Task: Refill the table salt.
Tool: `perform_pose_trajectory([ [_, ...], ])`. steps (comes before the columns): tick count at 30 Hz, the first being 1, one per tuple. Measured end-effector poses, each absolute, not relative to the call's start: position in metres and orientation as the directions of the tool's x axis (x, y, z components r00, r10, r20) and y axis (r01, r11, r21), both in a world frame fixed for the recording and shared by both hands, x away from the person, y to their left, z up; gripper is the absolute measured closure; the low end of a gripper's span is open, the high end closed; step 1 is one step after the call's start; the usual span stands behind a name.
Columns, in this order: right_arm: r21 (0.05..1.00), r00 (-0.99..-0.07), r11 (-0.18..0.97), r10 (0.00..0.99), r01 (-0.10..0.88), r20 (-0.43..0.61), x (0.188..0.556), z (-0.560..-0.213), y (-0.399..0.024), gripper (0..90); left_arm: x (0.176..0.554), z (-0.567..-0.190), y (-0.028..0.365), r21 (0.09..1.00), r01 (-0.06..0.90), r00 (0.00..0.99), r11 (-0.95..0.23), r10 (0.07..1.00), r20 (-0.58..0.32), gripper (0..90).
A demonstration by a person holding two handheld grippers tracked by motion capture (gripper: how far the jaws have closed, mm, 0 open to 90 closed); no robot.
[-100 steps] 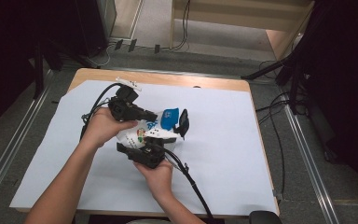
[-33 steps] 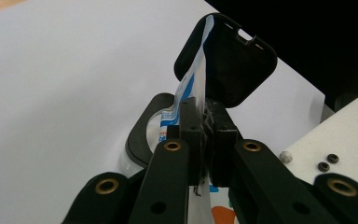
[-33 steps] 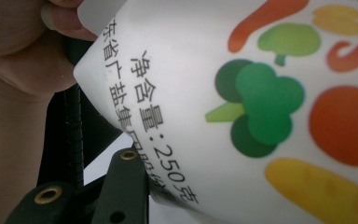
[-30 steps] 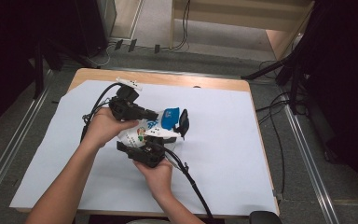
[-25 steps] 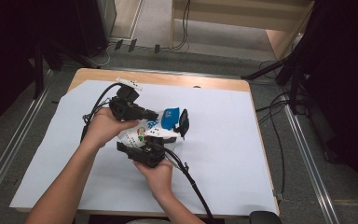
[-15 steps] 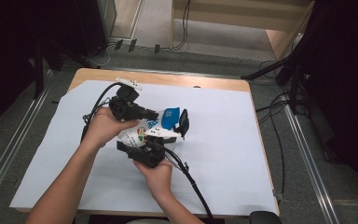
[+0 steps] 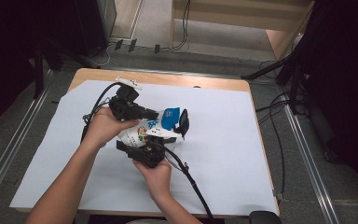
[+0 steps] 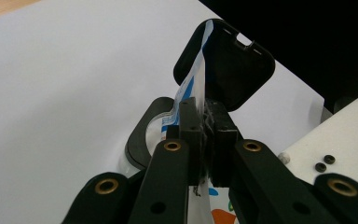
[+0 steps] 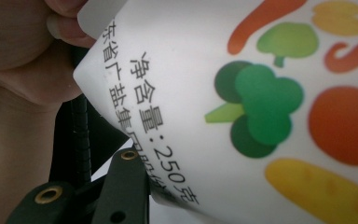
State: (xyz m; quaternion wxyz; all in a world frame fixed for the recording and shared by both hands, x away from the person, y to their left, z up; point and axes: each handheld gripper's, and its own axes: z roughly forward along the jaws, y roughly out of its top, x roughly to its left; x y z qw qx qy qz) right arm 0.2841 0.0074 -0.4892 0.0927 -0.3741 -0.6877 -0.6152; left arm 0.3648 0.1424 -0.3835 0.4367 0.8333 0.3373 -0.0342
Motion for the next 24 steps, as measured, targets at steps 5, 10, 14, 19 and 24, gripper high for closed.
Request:
perform_pose_trajectory([
  [5,0.777,-0.703,-0.037,0.401,0.628,0.587,0.2843,-0.4894,0.0075,65.4,0.3651,-0.3839,0.1426,0.706,0.591,0.771,-0.390,0.530,-0.353,87.8],
  [10,0.776,-0.700,-0.043,0.402,0.629,0.590,0.2842,-0.4894,0.0080,65.4,0.3650,-0.3837,0.1426,0.707,0.592,0.770,-0.388,0.530,-0.354,87.8],
  [14,0.777,-0.700,-0.042,0.405,0.628,0.588,0.2844,-0.4898,0.0080,65.4,0.3653,-0.3845,0.1425,0.709,0.592,0.770,-0.385,0.529,-0.356,87.9],
  [19,0.780,-0.703,-0.038,0.407,0.625,0.583,0.2842,-0.4896,0.0077,65.4,0.3650,-0.3842,0.1422,0.709,0.590,0.772,-0.387,0.529,-0.353,87.9],
  [24,0.783,-0.706,-0.038,0.407,0.621,0.580,0.2843,-0.4899,0.0079,65.4,0.3647,-0.3841,0.1424,0.708,0.589,0.772,-0.389,0.531,-0.351,87.9],
])
